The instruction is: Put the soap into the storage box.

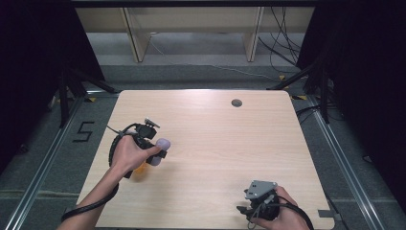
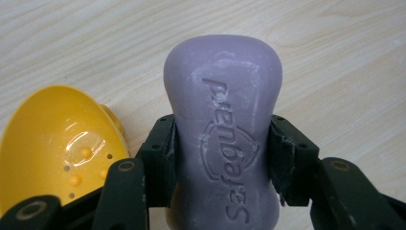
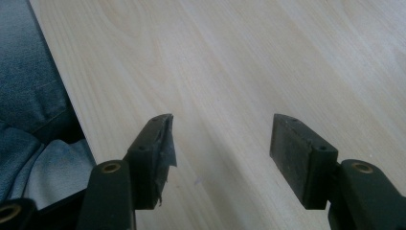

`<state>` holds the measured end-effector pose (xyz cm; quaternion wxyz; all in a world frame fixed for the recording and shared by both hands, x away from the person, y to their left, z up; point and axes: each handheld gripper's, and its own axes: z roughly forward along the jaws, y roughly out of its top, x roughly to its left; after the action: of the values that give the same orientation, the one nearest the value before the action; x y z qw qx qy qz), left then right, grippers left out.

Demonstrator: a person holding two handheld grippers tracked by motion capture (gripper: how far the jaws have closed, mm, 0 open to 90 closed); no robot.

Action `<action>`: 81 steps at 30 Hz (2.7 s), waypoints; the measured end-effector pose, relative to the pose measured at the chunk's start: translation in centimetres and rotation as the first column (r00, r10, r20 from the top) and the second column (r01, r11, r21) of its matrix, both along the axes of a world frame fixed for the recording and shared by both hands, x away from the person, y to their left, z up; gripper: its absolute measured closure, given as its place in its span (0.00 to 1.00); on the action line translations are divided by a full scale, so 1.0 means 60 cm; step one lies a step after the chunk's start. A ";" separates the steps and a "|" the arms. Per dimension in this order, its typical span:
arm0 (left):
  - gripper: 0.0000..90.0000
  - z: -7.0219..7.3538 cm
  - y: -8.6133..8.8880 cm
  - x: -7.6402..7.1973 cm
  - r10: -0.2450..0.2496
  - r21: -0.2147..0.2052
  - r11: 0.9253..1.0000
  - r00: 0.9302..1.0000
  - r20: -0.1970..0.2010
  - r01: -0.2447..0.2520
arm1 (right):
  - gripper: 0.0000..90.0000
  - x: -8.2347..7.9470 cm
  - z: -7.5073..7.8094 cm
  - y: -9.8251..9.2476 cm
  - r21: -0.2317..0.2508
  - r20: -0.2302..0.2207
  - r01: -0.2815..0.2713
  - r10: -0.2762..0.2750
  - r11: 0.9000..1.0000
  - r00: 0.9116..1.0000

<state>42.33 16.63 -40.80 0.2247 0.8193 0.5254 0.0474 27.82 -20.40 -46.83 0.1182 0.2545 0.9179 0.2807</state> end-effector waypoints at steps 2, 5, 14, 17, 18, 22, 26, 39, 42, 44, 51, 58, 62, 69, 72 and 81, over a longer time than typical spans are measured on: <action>0.54 -0.001 0.001 -0.001 0.017 -0.009 1.000 1.000 0.005 -0.017 | 0.46 0.000 0.000 0.000 0.001 0.000 0.000 0.000 1.000 1.000; 0.54 -0.001 0.005 -0.001 0.027 0.003 1.000 1.000 -0.006 -0.027 | 0.46 0.000 0.000 0.000 0.001 0.000 0.000 0.000 1.000 1.000; 0.54 0.009 0.023 0.001 0.065 -0.005 0.998 0.998 0.001 -0.065 | 0.46 0.000 0.000 0.000 0.001 0.000 0.000 0.000 1.000 1.000; 0.54 0.013 0.035 0.008 0.088 0.001 0.996 0.996 -0.002 -0.088 | 0.46 0.005 0.000 -0.002 -0.006 0.027 -0.035 0.035 0.999 0.999; 0.54 0.013 0.038 0.011 0.095 0.005 0.995 0.995 -0.003 -0.095 | 0.46 0.005 0.000 -0.002 -0.004 0.024 -0.033 0.034 0.999 0.999; 0.54 0.015 0.050 0.019 0.110 0.010 0.994 0.994 -0.012 -0.110 | 0.46 0.004 -0.002 -0.001 0.007 0.031 -0.023 0.023 1.000 0.999; 0.54 0.012 0.062 0.025 0.126 0.014 0.992 0.992 -0.013 -0.125 | 0.46 0.006 -0.002 -0.001 0.008 0.037 -0.026 0.026 1.000 0.999; 0.54 0.002 0.087 0.025 0.134 0.026 0.991 0.991 -0.018 -0.133 | 0.46 0.005 -0.002 0.000 0.008 0.035 -0.025 0.025 1.000 0.999; 0.54 0.000 0.091 0.025 0.137 0.024 0.990 0.990 -0.015 -0.137 | 0.46 0.005 -0.002 0.000 0.009 0.036 -0.025 0.024 1.000 0.999; 0.54 0.001 0.092 0.025 0.141 0.027 0.990 0.990 -0.014 -0.141 | 0.46 0.005 -0.002 0.000 0.009 0.036 -0.025 0.025 1.000 0.999; 0.54 0.000 0.097 0.025 0.150 0.033 0.988 0.989 -0.013 -0.150 | 0.46 0.000 -0.001 0.002 0.018 0.005 0.018 -0.018 1.000 1.000; 0.54 -0.003 0.100 0.024 0.157 0.033 0.987 0.987 -0.015 -0.157 | 0.46 -0.001 -0.001 0.002 0.017 0.005 0.017 -0.018 1.000 1.000; 0.54 -0.003 0.103 0.025 0.158 0.036 0.987 0.987 -0.016 -0.158 | 0.46 0.000 0.000 0.001 0.019 0.007 0.014 -0.014 1.000 1.000; 0.54 -0.005 0.106 0.024 0.180 0.043 0.983 0.983 -0.023 -0.178 | 0.46 0.000 0.000 0.000 0.023 0.011 0.013 -0.013 1.000 1.000; 0.54 -0.007 0.107 0.024 0.187 0.044 0.982 0.982 -0.028 -0.185 | 0.46 0.000 0.001 0.001 0.025 0.011 0.014 -0.014 1.000 1.000; 0.54 -0.011 0.110 0.027 0.197 0.051 0.979 0.980 -0.028 -0.195 | 0.46 0.002 0.002 -0.001 0.024 0.026 0.010 -0.011 1.000 1.000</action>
<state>43.95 23.23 -41.49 0.1907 0.7693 0.6060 0.0683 27.91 -20.46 -46.73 0.1285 0.2572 0.9115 0.2943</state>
